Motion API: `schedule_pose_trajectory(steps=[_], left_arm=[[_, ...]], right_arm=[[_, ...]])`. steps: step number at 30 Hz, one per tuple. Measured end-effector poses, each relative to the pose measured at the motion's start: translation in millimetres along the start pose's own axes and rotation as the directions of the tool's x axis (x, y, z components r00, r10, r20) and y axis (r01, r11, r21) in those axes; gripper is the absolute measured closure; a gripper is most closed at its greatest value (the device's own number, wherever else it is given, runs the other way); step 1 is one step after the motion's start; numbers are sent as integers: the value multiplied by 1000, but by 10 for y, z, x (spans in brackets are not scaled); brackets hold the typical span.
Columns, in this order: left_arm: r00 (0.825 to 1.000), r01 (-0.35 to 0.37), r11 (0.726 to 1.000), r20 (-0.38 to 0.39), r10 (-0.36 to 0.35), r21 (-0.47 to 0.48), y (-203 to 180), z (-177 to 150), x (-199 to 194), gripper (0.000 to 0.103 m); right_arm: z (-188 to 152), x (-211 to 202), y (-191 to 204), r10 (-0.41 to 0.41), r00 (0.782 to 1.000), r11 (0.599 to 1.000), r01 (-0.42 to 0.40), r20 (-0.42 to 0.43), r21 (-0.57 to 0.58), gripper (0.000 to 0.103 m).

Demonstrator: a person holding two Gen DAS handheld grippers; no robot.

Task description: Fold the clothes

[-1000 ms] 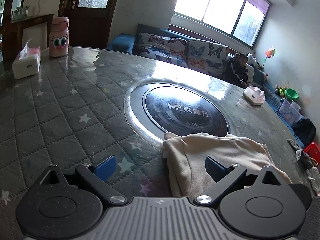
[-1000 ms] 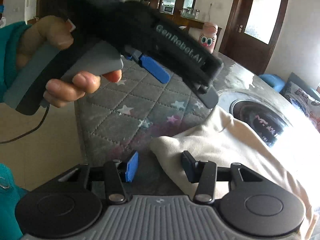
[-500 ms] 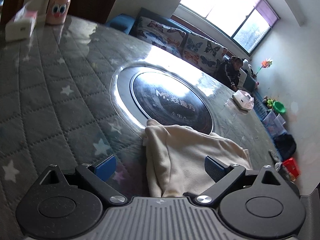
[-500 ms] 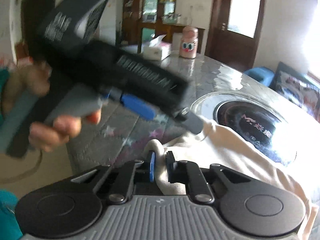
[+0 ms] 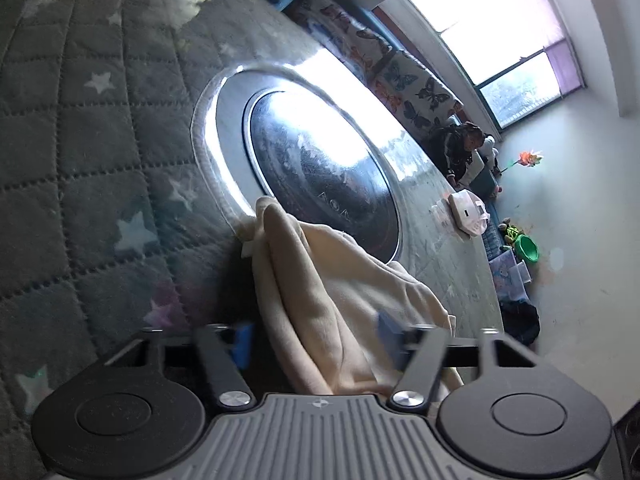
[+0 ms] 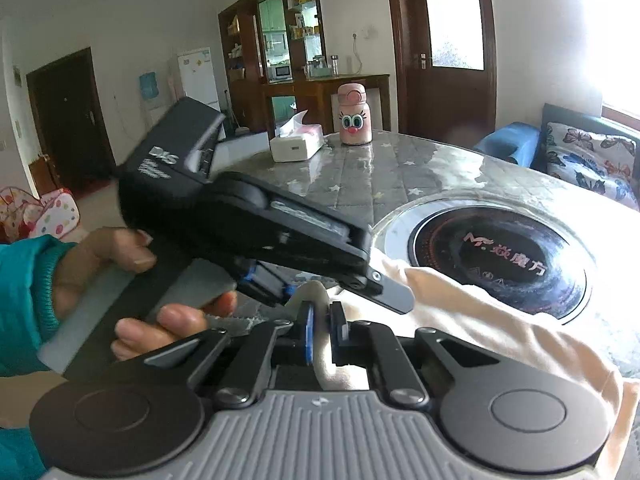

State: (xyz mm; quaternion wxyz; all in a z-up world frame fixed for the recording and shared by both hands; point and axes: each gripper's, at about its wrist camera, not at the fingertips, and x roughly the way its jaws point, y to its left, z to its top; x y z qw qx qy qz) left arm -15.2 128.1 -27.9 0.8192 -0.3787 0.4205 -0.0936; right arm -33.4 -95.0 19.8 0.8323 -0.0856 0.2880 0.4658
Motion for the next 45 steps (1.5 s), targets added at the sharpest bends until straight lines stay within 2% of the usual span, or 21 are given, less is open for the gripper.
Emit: schedule_pose_trajectory(steps=[1,5,9,13,16,20,23,25,27,31,34,36,37,38,42,45], left_arm=[[1000,2,1000,-5,-2,-9,14,1,18,66],[1000,-12,1000,-5,12,-12,51,-10,46,84],[1000,-12,1000,-4,12,-8,77,-16,29,86],[1000,-26,999,3,26,35,29,-37,37,86],[999,-38,997,11,37,65,-7,-53,42,86],[998,-55,994,22,53,97,-47,-64,45,86],[998,-64,992,25,61,113,-67,-74,43,86],[997,-69,990,27,66,121,-76,-78,40,86],[997,-74,989,29,71,126,-85,-71,50,85],[996,-82,987,34,79,136,-109,-62,70,85],[996,-90,984,38,85,151,-129,-66,83,85],[995,-95,983,41,89,160,-141,-67,91,85],[995,-97,982,42,91,163,-145,-64,96,85],[995,-99,981,43,93,167,-149,-62,102,85],[995,-101,980,43,95,169,-149,-42,116,85],[995,-101,979,42,95,175,-147,-33,124,85]], right_arm=[[-9,-1,8,3,1000,1000,-3,1,-3,96],[-44,1,11,8,1000,1000,-8,4,-8,95],[-102,-113,-110,-25,999,999,24,24,49,86],[-237,-288,-398,-146,989,982,142,24,124,70],[-348,-398,-647,-254,967,951,250,1,185,67],[-542,-520,-1086,-392,919,873,384,-37,301,64],[-659,-550,-1305,-443,895,825,430,-54,367,61],[-708,-532,-1407,-445,894,806,427,-57,411,57],[-764,-546,-1471,-428,902,797,406,-56,446,53],[-868,-586,-1566,-389,920,780,357,-49,514,52],[-907,-604,-1582,-378,925,772,337,-38,539,51],[-915,-620,-1567,-367,930,774,324,-32,543,56],[-914,-617,-1561,-349,937,780,307,-28,546,67],[-914,-613,-1556,-329,944,785,286,-22,550,70],[-929,-647,-1540,-319,948,786,268,-7,557,70],[-975,-685,-1564,-335,942,768,277,-6,578,62]])
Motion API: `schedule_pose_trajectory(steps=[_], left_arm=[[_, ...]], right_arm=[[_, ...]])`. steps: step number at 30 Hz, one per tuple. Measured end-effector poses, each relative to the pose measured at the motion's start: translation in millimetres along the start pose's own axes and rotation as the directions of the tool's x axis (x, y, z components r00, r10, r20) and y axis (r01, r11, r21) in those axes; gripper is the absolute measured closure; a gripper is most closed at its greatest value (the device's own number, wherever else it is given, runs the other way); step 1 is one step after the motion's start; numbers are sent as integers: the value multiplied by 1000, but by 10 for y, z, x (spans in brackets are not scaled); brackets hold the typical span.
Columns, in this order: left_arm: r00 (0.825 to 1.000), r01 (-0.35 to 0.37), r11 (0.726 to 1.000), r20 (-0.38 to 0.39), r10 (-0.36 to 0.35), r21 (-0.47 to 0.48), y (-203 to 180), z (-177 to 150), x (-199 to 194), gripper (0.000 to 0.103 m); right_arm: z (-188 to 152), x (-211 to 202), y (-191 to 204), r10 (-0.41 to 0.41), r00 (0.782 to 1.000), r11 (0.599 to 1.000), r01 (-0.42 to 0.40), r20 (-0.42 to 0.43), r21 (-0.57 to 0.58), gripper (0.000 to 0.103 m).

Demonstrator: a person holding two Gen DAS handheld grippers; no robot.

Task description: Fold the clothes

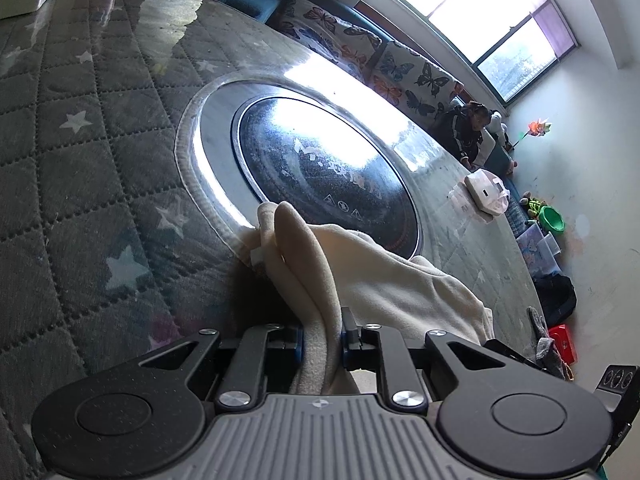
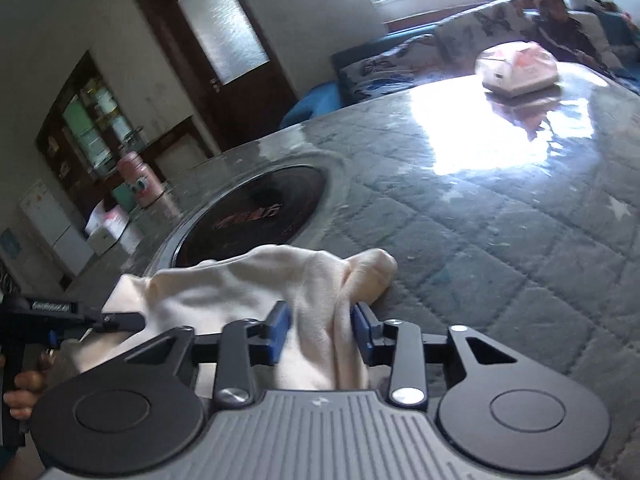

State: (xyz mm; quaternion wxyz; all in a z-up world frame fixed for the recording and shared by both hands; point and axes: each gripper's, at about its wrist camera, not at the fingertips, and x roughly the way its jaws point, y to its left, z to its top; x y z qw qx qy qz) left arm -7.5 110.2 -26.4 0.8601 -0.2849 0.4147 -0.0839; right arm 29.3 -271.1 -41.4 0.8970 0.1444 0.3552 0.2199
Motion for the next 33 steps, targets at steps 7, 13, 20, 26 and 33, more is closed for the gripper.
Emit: schedule_pose_trajectory(steps=[7,13,20,26,33], left_arm=[[1000,-14,999,9,14,47,-58,2,33,85],[999,-37,992,10,36,121,-184,33,40,86],[999,8,978,34,-15,207,-504,164,18,87],[999,4,966,32,-13,258,-701,189,139,87],[999,-44,976,14,42,215,-463,162,212,87]], right_arm=[[-50,35,82,-1,1000,1000,1,2,-14,72],[-52,16,277,-34,999,994,38,36,-107,90],[43,-329,227,-65,989,992,79,133,-98,103],[103,-467,55,-83,990,995,89,116,-42,98],[-148,-363,-206,-46,999,997,45,15,67,68]])
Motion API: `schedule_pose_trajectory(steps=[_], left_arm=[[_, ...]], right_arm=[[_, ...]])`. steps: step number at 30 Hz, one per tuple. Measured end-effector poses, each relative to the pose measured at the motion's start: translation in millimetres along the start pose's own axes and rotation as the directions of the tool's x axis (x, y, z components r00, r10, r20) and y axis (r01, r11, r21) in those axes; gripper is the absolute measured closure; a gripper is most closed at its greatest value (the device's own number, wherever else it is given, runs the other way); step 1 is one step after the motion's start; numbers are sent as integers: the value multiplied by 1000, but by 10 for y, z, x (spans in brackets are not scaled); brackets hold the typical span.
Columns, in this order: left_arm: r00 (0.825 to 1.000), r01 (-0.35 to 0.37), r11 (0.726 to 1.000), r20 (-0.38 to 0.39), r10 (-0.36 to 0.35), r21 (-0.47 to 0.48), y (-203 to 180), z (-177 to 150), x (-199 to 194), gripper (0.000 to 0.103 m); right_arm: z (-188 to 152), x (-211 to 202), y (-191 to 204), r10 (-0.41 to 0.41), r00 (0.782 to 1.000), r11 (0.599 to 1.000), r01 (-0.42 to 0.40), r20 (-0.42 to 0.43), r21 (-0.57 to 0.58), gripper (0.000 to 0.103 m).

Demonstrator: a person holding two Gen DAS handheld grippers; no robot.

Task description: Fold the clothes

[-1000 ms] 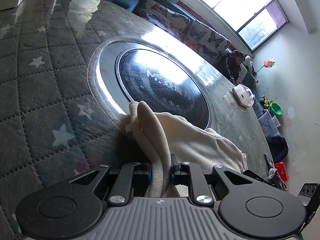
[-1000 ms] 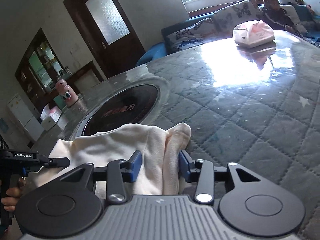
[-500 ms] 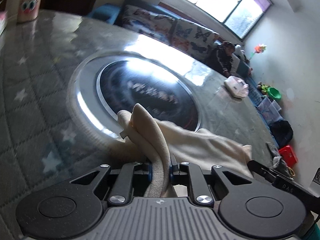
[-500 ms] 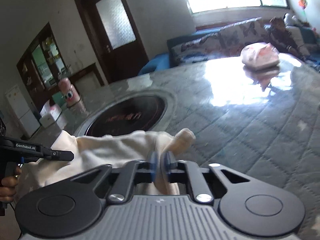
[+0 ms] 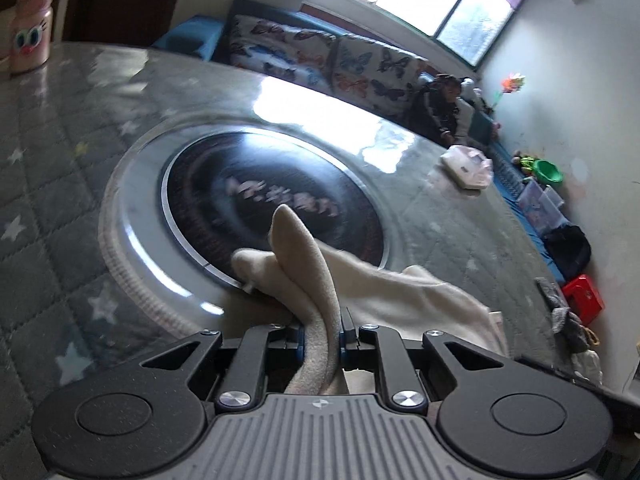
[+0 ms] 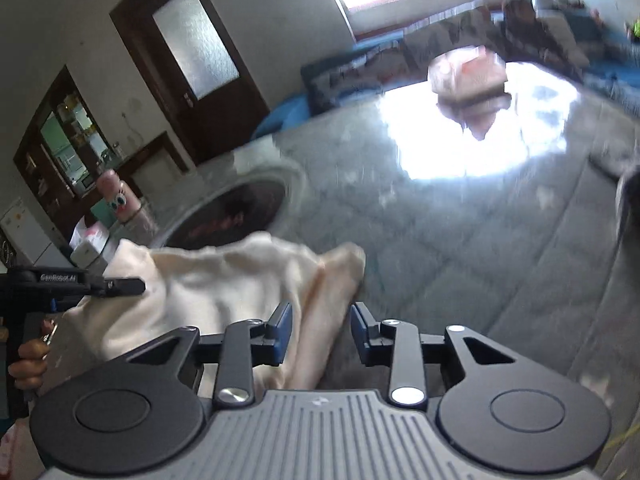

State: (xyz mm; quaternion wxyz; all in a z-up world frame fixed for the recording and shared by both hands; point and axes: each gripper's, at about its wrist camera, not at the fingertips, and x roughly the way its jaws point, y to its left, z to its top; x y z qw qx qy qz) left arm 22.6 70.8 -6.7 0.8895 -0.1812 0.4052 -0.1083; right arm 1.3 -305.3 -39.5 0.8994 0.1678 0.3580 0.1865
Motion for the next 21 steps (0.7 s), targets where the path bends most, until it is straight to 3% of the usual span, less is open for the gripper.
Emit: schedule_pose_trajectory(steps=[3,9,11,12,13,16,21], left_arm=[[1000,-6,1000,-15,6,-15,76,-24,38,87],[1000,-1,1000,-18,1,-16,103,-52,63,87],[1000,1,1000,-18,-1,-14,102,-51,66,87],[1000,1,1000,-19,-2,-14,102,-48,69,87],[1000,3,1000,-19,-3,-15,104,-43,67,87],[1000,17,1000,-9,-17,-9,79,-22,25,87],[999,51,999,17,-51,19,-45,53,-55,88]], right_arm=[[-28,27,-53,41,999,998,-42,12,48,58],[6,218,-31,95,995,992,-97,29,84,58],[37,309,21,100,995,992,-102,22,71,65],[51,359,50,102,995,992,-103,14,67,79],[57,395,69,98,995,993,-98,11,65,83],[67,369,112,80,996,996,-81,36,48,90],[109,165,215,33,994,999,-31,100,-26,91]])
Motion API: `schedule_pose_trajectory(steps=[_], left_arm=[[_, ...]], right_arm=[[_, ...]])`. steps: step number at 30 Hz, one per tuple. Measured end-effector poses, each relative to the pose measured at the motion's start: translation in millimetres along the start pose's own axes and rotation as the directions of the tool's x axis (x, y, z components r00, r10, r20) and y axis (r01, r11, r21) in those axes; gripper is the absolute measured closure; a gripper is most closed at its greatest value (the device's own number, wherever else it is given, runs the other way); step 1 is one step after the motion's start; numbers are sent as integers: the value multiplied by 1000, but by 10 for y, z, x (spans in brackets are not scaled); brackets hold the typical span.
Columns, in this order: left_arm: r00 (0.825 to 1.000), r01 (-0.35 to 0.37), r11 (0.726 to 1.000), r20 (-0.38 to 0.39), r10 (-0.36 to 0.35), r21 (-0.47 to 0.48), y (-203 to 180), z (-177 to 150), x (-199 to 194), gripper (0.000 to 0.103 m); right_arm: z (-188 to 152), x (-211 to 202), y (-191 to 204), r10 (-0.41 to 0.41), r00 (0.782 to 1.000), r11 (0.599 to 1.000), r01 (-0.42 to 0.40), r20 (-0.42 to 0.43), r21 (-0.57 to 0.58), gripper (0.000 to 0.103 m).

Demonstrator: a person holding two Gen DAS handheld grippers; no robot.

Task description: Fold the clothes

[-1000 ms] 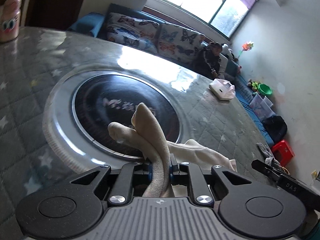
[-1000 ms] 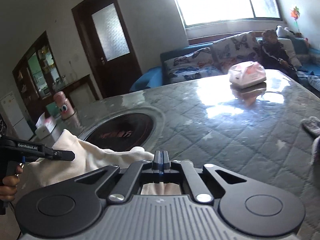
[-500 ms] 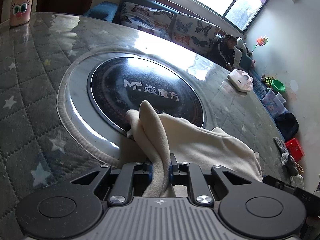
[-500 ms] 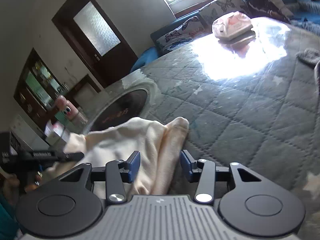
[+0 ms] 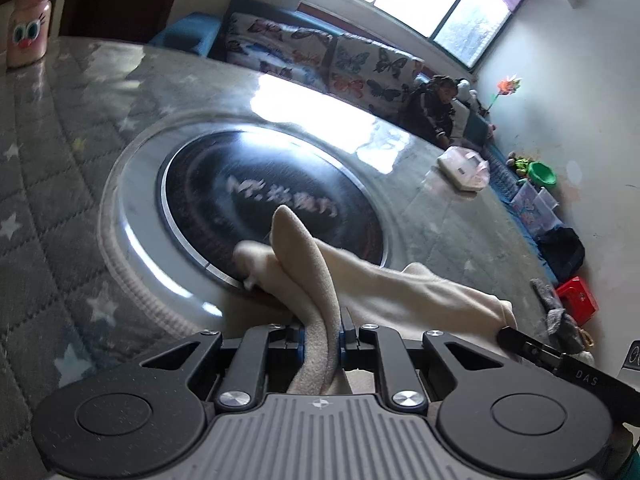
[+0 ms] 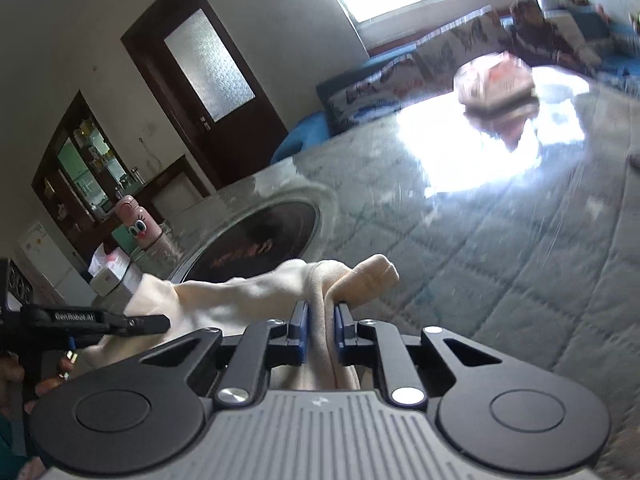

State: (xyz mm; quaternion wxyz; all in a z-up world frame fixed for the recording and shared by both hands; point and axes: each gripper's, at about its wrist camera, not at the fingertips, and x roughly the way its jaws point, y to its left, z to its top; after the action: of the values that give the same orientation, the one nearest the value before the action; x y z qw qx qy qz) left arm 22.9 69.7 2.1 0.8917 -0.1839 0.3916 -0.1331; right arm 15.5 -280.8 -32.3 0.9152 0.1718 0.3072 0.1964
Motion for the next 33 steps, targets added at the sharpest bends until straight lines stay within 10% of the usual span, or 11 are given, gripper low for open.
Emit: schedule_pose_trajectory(steps=[20,33], left_arm=[[990,144,978,-32,-140,149,-1238,582,769,88],[989,73,980,-144,-46,185,-1315,415,1476,78]], right_arm=[[860,-570,-437,-257,952,948,282,166,-151,92],[676,-128,-1189,-390,921,917,389,10,-93,87]])
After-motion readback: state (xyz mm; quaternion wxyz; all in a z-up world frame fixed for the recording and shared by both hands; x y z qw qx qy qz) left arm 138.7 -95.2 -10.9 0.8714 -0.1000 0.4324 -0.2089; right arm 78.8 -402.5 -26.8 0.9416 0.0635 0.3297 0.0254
